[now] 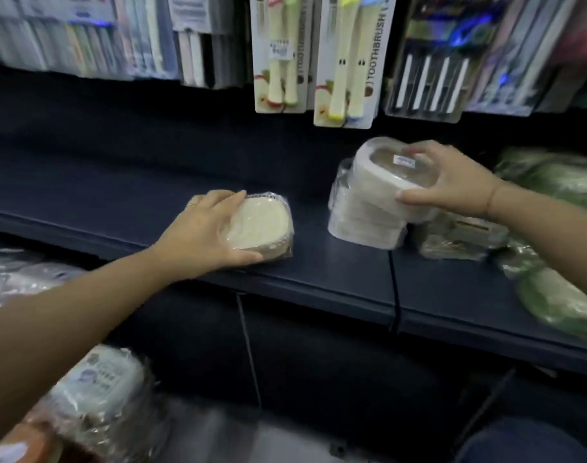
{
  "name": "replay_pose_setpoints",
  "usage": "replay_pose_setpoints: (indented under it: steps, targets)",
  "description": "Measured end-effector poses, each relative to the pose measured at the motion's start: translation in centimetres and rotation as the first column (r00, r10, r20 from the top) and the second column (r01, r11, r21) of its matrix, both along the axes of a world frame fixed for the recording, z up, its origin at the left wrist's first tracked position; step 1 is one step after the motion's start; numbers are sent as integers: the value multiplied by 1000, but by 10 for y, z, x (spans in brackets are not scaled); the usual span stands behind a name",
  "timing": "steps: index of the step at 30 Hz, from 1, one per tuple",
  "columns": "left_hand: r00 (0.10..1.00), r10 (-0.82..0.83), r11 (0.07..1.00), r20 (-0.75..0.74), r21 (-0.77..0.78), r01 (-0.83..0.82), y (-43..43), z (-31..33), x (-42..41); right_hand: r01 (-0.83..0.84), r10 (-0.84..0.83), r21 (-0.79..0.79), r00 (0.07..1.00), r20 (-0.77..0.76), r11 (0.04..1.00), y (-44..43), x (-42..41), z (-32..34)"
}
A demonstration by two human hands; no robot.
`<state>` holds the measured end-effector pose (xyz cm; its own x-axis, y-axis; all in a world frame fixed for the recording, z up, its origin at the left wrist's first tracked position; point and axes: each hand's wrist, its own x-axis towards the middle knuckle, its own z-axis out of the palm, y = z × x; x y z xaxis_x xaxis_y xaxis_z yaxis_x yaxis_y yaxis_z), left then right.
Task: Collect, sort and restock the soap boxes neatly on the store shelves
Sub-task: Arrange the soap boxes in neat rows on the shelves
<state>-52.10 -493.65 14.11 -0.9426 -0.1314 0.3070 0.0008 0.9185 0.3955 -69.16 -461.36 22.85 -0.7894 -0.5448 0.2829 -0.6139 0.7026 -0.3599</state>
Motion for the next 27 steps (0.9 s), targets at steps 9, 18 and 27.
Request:
replay_pose_setpoints:
  steps: [9, 18, 27]
  targets:
    - [995, -77, 990, 57, 120, 70, -25, -25, -61, 61, -75, 88, 984, 162, 994, -46, -105, -6]
    - [984, -175, 937, 9, 309, 164, -44, -32, -64, 184, -183, 183, 983, -24, 966, -57, -124, -12]
    - [945, -242, 965, 220, 159, 210, -90, -37, -54, -164, 194, 164, 963, -188, 973, -178, 78, -88]
